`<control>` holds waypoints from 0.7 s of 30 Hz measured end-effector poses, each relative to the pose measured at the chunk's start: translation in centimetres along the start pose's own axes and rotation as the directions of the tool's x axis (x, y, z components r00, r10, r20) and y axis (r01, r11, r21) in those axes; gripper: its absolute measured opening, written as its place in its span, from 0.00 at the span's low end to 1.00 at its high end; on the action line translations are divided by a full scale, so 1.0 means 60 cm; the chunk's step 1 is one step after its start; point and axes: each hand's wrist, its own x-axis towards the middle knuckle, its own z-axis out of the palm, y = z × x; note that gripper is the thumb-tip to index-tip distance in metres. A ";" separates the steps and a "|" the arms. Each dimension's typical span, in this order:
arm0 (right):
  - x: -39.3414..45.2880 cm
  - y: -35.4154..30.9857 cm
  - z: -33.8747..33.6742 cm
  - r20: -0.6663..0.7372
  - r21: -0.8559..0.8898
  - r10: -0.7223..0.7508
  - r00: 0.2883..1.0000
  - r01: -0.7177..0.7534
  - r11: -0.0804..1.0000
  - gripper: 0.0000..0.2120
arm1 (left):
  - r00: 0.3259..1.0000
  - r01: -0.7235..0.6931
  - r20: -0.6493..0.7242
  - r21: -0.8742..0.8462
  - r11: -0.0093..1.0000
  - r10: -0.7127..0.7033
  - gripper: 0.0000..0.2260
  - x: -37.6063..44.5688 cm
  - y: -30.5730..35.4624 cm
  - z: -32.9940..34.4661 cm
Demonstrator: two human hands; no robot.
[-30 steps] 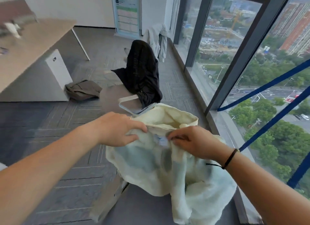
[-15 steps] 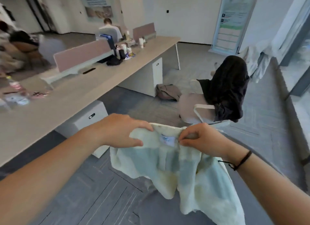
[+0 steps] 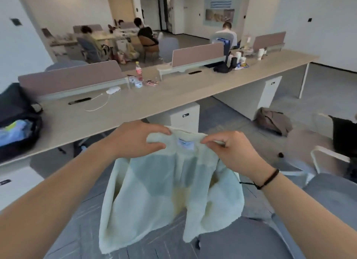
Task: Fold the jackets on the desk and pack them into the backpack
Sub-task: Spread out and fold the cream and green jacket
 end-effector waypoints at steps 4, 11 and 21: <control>0.070 -0.053 0.089 0.166 0.195 0.071 0.984 -0.103 0.975 0.08 | 0.996 0.085 -0.014 0.030 0.996 -0.085 0.14 -0.056 -0.108 -0.013; 0.213 -0.158 0.273 0.472 0.181 -0.002 0.881 -0.095 0.979 0.04 | 0.979 0.187 0.068 0.070 0.980 -0.192 0.19 -0.144 -0.343 -0.031; 0.364 -0.209 0.407 0.533 0.064 -0.031 0.846 -0.004 0.998 0.20 | 0.957 0.257 0.165 -0.096 0.962 -0.239 0.18 -0.173 -0.540 -0.047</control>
